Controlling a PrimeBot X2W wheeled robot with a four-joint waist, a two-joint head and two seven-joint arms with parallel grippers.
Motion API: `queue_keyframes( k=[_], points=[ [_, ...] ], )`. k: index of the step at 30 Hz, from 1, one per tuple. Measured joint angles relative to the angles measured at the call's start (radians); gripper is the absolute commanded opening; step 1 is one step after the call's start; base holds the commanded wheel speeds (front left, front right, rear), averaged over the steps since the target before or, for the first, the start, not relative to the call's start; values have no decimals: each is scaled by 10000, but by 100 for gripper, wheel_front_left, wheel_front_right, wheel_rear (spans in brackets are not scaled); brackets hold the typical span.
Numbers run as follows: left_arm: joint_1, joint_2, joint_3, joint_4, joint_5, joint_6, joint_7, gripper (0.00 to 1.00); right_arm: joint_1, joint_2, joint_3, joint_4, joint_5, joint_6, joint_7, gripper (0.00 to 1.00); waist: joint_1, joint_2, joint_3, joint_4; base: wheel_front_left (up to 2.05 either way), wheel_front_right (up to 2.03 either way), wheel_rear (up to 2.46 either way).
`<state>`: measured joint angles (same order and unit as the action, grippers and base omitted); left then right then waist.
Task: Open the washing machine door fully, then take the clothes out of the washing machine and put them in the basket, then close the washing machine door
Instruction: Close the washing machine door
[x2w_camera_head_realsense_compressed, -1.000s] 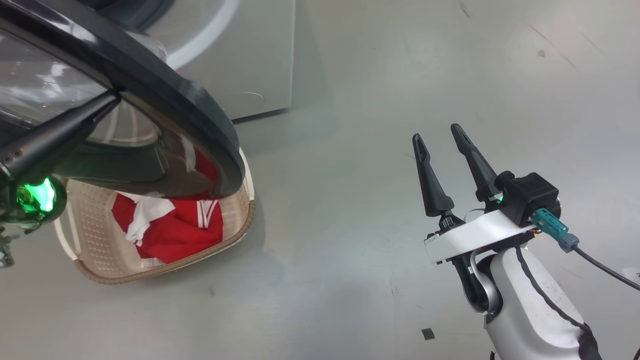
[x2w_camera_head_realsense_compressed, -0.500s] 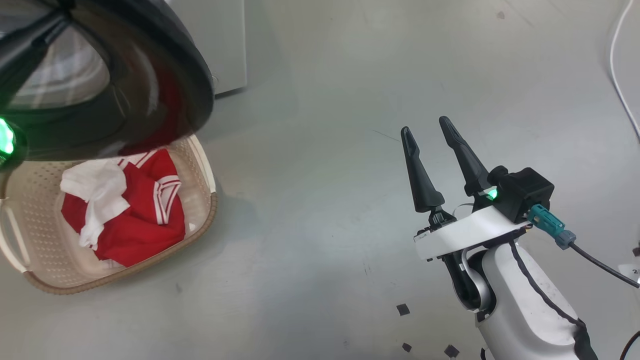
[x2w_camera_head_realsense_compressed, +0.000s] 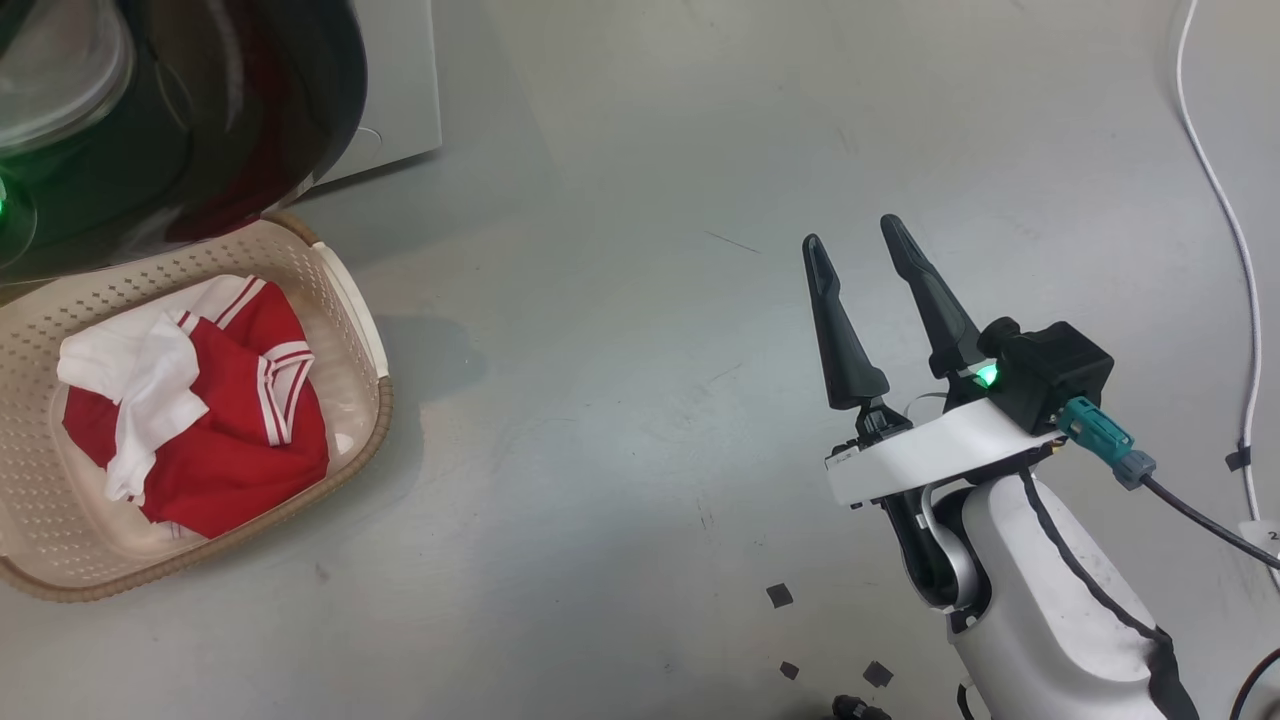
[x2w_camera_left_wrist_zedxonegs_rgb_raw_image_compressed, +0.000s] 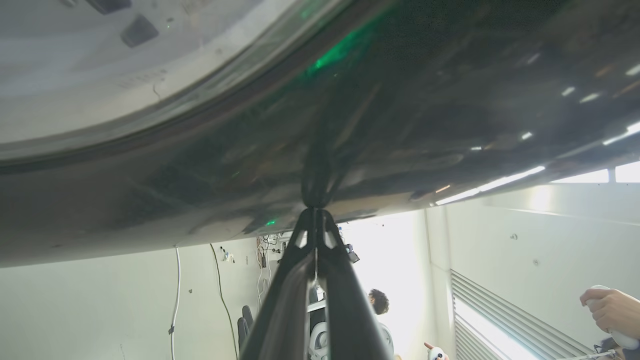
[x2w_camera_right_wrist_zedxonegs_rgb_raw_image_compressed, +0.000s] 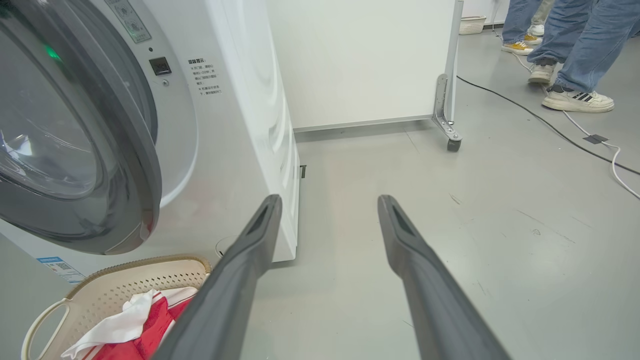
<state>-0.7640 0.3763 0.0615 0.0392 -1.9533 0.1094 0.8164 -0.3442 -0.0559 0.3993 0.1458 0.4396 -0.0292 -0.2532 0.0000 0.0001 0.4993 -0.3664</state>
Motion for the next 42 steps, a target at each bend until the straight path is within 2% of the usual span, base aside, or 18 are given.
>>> queue_keyframes(
  k=[11, 19, 28, 30, 32, 33, 34, 35, 42],
  points=[
    [-396, -347, -186, 378, 0, -40, -6, 0, -24, 2, -230, -4, -63, -104, 0, 100, 0, 0, 19, 380, 0, 0, 0],
    [-280, -512, -12, 453, -4, -675, -6, 0, -66, 4, -424, 111, -351, -104, 0, 100, 0, 0, -67, 967, 0, 0, 0],
    [1034, -1030, 571, 497, -163, -1789, -182, 0, -132, -4, -719, 326, -769, -88, 0, 100, 0, 0, -271, 1810, 0, 0, 0],
    [1382, -1122, 648, 508, -163, -1962, -228, 10, -133, -6, -765, 385, -825, -79, 0, 100, 0, 0, -337, 2007, 0, 0, 0],
    [1737, -1174, 688, 510, -161, -2046, -286, 49, -133, -8, -796, 443, -882, -71, 0, 100, 0, 0, -409, 2201, 0, 0, 0],
    [1916, -1218, 736, 508, -161, -2077, -313, 65, -133, -12, -815, 464, -911, -67, 0, 100, 0, 0, -447, 2300, 0, 0, 0],
    [2085, -1302, 796, 508, -161, -2117, -351, 76, -133, -13, -838, 491, -924, -50, 0, 100, 0, 0, -485, 2395, 0, 0, 0],
    [2262, -1388, 848, 502, -161, -2165, -389, 100, -133, -13, -855, 520, -940, -33, 0, 100, 0, 0, -524, 2486, 0, 0, 0],
    [3490, -1885, 1175, 453, -44, -2293, -629, 100, -105, -48, -1018, 721, -1164, 19, 0, 100, 0, 0, -897, 3031, 0, 0, 0]
  ],
)
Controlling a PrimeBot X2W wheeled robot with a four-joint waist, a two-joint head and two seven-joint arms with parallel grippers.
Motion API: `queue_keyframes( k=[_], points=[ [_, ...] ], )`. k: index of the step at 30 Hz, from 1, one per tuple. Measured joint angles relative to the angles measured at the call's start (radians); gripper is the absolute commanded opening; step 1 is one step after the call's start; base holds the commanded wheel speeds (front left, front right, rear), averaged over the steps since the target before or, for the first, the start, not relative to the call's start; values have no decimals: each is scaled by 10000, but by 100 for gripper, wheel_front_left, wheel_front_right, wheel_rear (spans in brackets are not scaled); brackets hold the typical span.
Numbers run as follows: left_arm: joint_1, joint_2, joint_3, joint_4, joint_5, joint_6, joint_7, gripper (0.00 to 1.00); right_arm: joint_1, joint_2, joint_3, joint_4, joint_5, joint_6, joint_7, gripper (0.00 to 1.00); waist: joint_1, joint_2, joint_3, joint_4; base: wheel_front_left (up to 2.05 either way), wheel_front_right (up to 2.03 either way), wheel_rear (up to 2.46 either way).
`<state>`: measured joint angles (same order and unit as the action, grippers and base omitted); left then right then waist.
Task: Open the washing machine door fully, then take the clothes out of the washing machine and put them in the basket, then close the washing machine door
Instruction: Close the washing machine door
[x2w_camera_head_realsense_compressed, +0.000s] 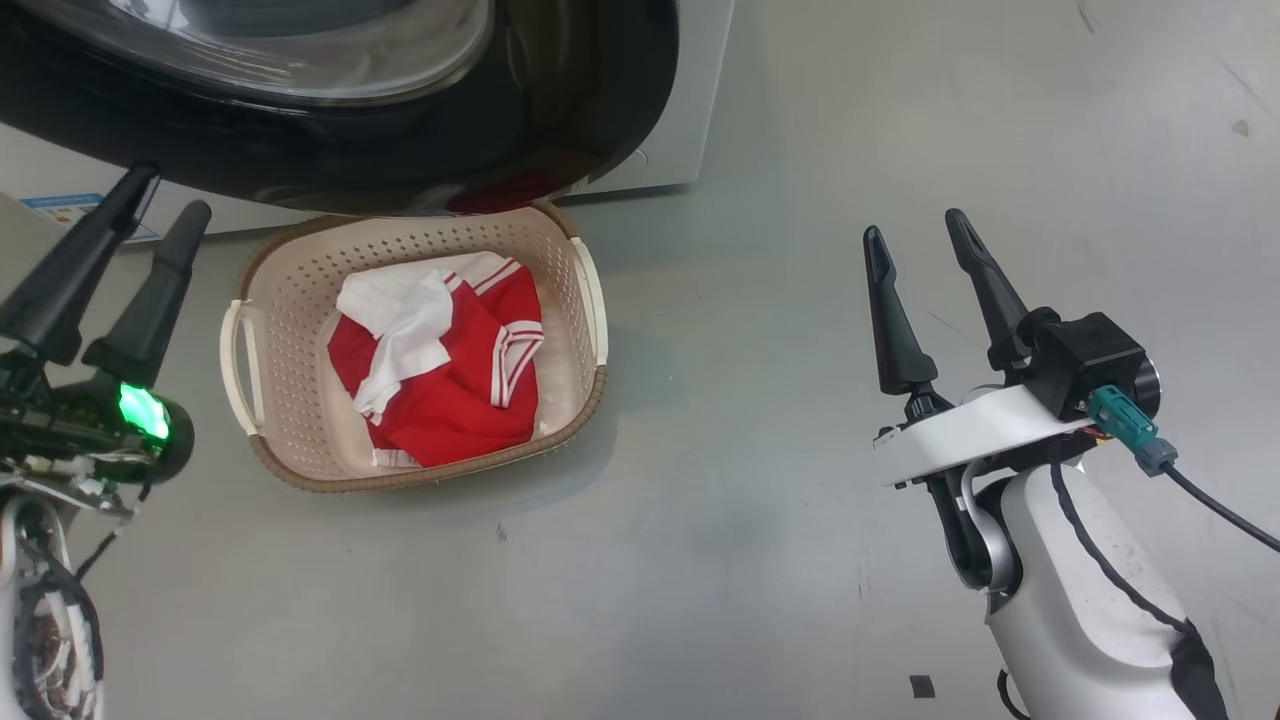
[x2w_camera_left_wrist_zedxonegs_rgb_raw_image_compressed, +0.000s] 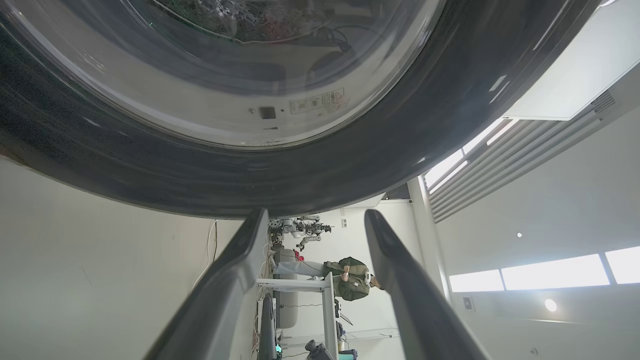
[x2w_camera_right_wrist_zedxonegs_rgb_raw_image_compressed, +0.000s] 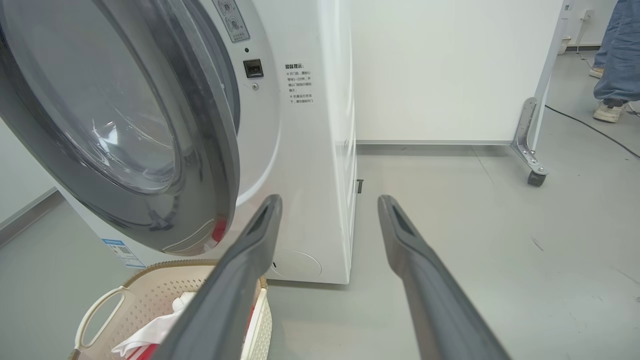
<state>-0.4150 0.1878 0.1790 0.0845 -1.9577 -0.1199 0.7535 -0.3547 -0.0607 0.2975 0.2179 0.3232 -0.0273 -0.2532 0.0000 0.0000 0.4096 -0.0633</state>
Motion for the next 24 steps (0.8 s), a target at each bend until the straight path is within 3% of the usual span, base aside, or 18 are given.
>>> queue_keyframes(
  k=[14, 20, 24],
  points=[
    [1901, -1392, 514, -591, 522, -2, -612, 100, 660, -8, -305, 391, -19, 167, 0, 100, 0, 0, -917, 735, 0, 0, 0],
    [2429, -1557, 537, -886, 757, -2, -926, 100, 1019, -6, -431, 518, -19, 173, 0, 100, 0, 0, -1339, 920, 0, 0, 0],
    [2572, -1584, 884, -1225, 1785, -2, -1801, 100, 1184, -4, -458, 548, -19, 174, 0, 100, 0, 0, -1597, 993, 0, 0, 0]
  ],
)
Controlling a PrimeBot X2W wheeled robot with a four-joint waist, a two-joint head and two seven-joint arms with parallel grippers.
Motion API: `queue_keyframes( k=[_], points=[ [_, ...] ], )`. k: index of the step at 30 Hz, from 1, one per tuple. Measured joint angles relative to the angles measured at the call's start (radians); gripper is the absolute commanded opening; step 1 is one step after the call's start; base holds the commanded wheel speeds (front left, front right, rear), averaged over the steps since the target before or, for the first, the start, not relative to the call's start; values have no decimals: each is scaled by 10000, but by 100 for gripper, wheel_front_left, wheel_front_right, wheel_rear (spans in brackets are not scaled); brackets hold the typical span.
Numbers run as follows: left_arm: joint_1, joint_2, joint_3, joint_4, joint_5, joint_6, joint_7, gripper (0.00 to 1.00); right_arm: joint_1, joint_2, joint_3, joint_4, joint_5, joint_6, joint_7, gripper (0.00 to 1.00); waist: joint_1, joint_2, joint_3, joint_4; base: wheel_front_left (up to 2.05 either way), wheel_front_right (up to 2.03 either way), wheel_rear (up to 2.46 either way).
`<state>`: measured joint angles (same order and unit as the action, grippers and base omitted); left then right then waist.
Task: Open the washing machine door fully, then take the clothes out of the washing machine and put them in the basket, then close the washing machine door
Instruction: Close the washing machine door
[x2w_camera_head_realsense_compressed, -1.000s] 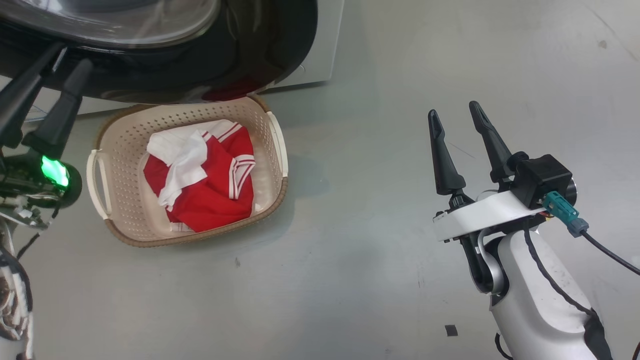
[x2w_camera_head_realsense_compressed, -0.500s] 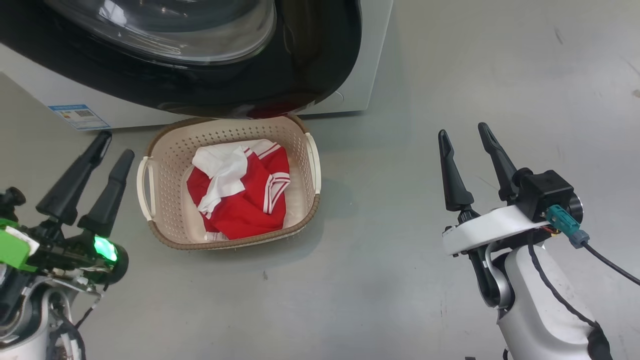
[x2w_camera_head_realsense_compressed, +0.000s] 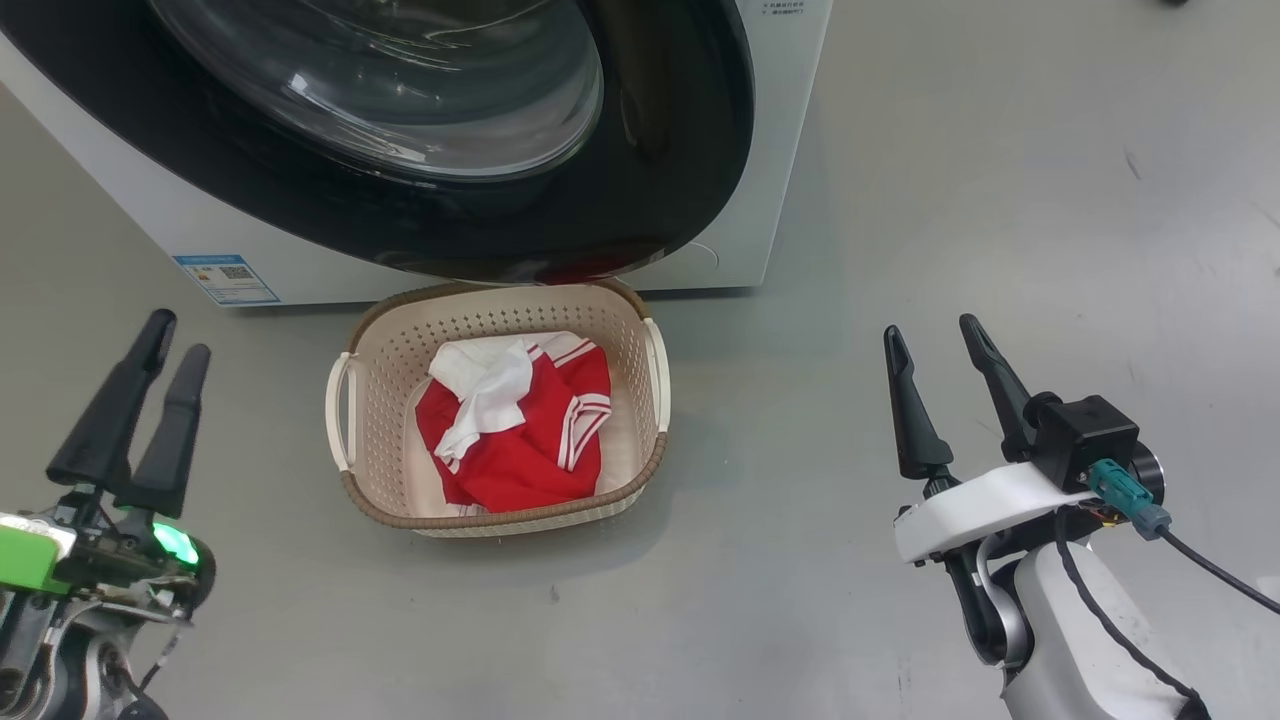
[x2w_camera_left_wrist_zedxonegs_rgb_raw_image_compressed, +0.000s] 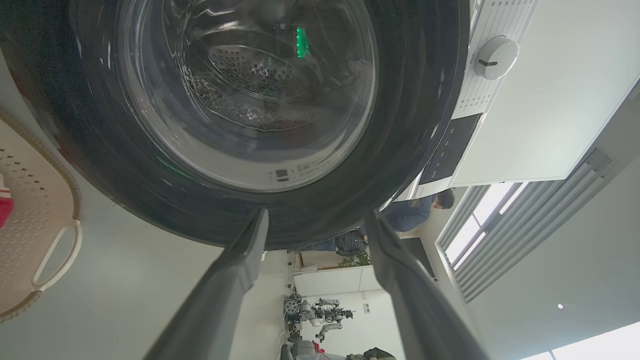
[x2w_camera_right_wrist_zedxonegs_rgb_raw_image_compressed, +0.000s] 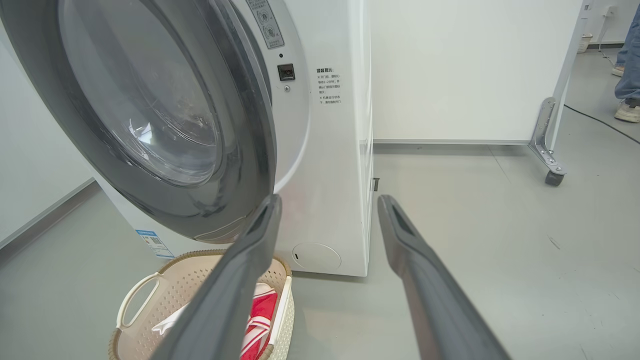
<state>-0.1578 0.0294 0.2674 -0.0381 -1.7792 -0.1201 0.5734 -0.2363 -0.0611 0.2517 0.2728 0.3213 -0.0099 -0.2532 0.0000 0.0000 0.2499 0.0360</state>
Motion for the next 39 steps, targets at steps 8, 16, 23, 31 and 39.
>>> queue_keyframes(
  k=[8, 16, 23, 31, 39],
  points=[
    [225, 65, -240, -1246, 4224, -2, -1992, 100, 29, 10, -130, -4, -73, 31, 0, 100, 0, 0, -286, 3, 0, 0, 0],
    [894, 1845, -943, -1674, 8105, -2, -4416, 100, 35, 15, -278, -13, -115, 33, 0, 100, 0, 0, -520, -29, 0, 0, 0],
    [1490, 1662, -1871, -1057, 11419, 4, -5802, 100, 362, 17, -366, 38, -159, 86, 0, 100, 0, 0, -857, -51, 0, 0, 0],
    [2266, 1484, -2811, -280, 13447, 826, -6575, 100, 901, 33, -407, 171, -161, 90, 0, 100, 0, 0, -1380, -37, 0, 0, 0],
    [2624, 1396, -3400, 295, 14493, 1473, -6872, 100, 1094, 46, -393, 190, -173, 121, 0, 100, -1, 0, -1556, -13, 0, 0, 0]
  ],
)
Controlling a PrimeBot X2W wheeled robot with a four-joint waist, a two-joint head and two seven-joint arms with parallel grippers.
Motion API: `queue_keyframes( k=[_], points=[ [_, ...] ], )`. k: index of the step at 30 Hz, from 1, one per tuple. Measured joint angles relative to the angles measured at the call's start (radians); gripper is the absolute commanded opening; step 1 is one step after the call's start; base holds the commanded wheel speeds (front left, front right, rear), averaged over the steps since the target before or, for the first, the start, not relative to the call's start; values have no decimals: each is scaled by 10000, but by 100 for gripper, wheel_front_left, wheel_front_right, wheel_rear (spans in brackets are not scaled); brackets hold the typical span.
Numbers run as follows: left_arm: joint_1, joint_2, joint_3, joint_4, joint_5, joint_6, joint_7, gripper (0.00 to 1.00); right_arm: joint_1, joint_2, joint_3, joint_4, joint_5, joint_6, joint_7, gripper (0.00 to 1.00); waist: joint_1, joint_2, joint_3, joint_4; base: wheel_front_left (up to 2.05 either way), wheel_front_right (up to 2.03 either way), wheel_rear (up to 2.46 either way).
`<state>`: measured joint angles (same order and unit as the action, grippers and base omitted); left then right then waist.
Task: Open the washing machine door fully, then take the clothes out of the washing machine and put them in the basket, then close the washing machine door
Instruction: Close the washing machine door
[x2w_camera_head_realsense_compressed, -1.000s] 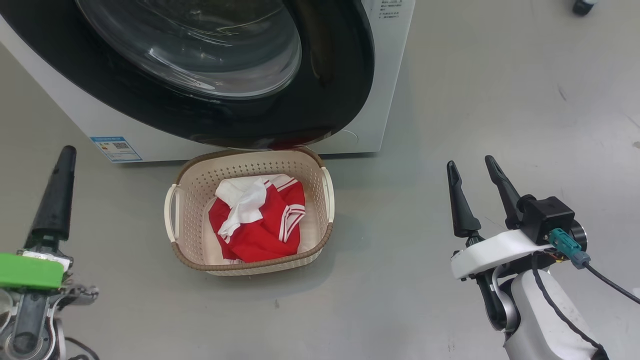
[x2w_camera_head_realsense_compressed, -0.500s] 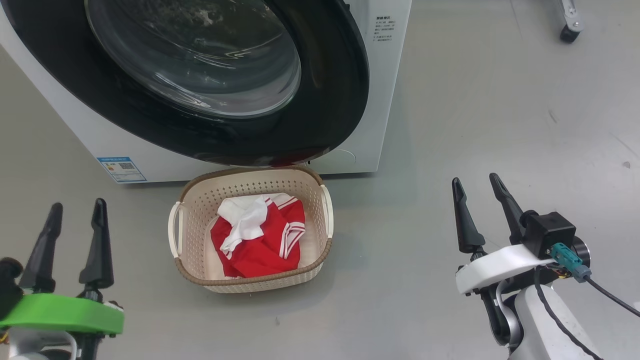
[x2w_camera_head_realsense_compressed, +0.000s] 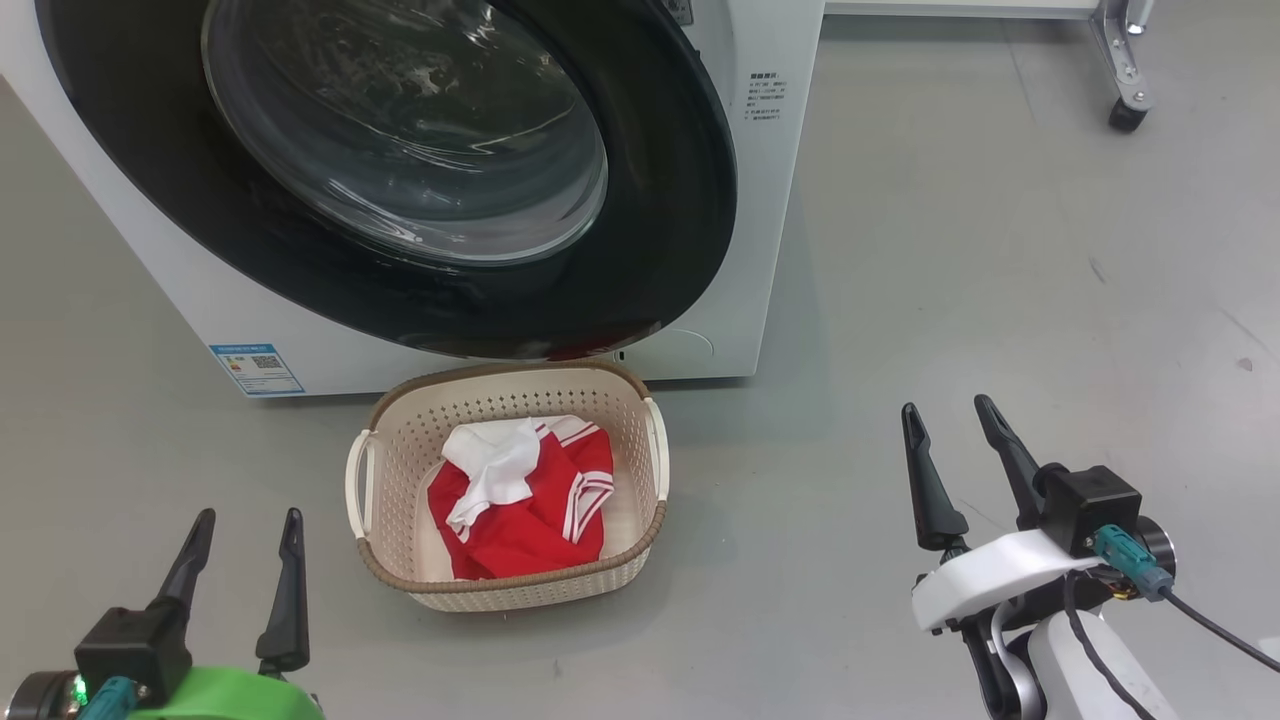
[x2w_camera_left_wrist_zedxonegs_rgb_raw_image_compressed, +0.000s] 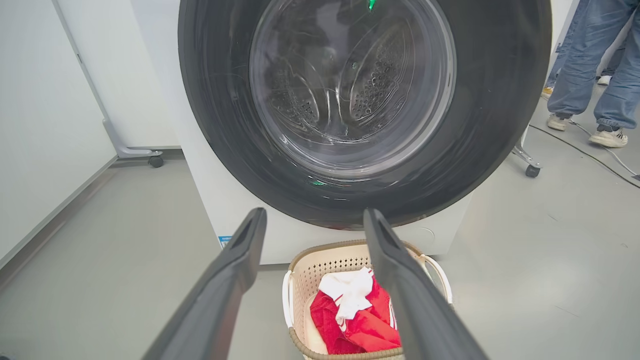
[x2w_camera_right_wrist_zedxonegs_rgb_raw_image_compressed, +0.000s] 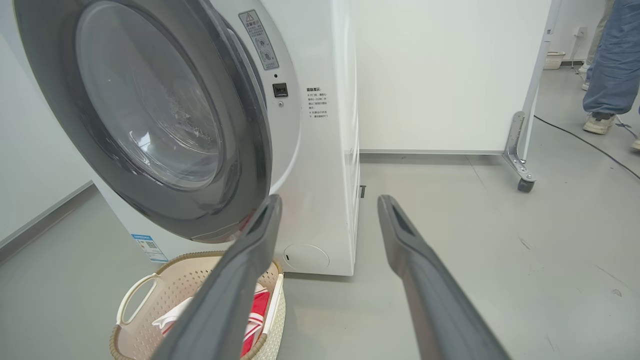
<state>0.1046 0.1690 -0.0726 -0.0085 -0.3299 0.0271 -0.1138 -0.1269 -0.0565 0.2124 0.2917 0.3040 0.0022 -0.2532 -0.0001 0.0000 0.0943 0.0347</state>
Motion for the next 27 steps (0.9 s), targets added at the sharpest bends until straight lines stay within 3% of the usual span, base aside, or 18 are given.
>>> queue_keyframes(
  k=[7, 27],
  points=[
    [3, -290, -140, 301, 194, 384, -215, 100, 196, 4, -2, 40, -21, -2, 0, 100, 0, 0, -70, 6, 0, 0, 0],
    [-12, -585, -123, 748, 430, 650, -514, 100, 330, 10, -2, 31, -153, -2, 0, 100, 0, 0, -77, -26, 0, 0, 0]
  ],
)
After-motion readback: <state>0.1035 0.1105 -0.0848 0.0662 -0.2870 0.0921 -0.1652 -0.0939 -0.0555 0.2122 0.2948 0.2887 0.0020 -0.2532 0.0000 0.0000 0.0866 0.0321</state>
